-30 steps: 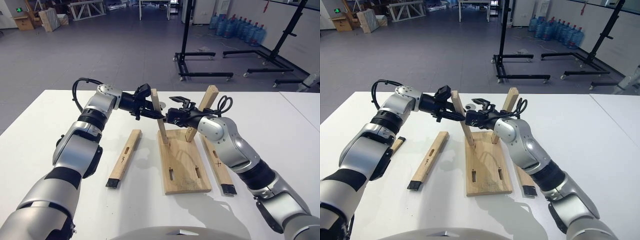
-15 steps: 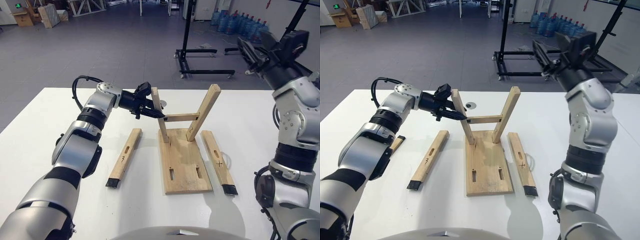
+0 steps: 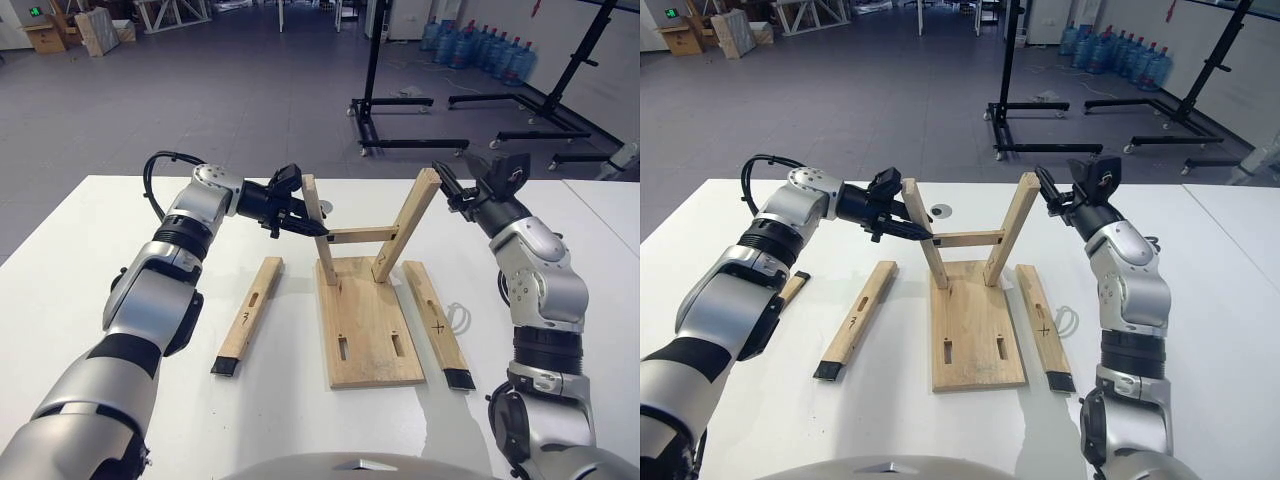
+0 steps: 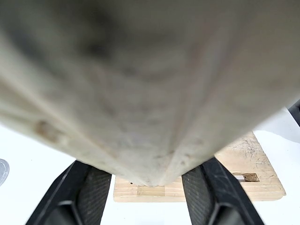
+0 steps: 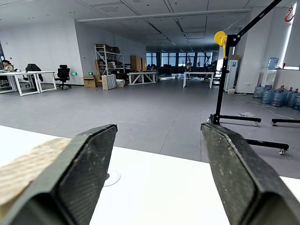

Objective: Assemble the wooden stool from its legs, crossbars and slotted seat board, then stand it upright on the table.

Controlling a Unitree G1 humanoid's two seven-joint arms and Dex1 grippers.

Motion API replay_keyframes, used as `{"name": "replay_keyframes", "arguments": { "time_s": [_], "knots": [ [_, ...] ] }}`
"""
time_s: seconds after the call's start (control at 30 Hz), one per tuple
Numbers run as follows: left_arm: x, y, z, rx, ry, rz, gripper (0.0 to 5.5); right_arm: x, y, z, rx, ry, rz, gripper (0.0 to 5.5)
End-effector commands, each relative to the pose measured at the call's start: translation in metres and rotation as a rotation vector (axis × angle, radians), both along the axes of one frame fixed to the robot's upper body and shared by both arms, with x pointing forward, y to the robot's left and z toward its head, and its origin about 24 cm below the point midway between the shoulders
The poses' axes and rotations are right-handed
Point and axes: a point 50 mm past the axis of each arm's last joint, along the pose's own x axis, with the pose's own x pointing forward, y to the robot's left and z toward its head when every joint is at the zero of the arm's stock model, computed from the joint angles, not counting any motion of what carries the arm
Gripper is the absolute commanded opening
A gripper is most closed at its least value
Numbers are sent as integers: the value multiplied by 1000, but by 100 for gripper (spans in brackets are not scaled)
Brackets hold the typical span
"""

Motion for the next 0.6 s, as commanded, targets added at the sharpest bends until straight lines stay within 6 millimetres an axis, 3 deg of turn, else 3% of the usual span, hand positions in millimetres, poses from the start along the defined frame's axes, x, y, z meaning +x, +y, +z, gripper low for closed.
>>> {"name": "replay_keyframes", "arguments": {
  "time_s": [0.03,0.23,0.4,0.6],
  "knots": [
    [-23,14,-81,361,179,-10,202,-1,10,-4,-4,-29,23,333],
    [-23,14,-80,362,178,-18,202,4,10,12,107,-160,-18,333],
    [-23,12,-80,365,174,-25,202,4,36,12,326,-106,81,333],
    [-23,12,-81,371,174,-26,202,1,54,5,342,-55,143,333]
  ]
}}
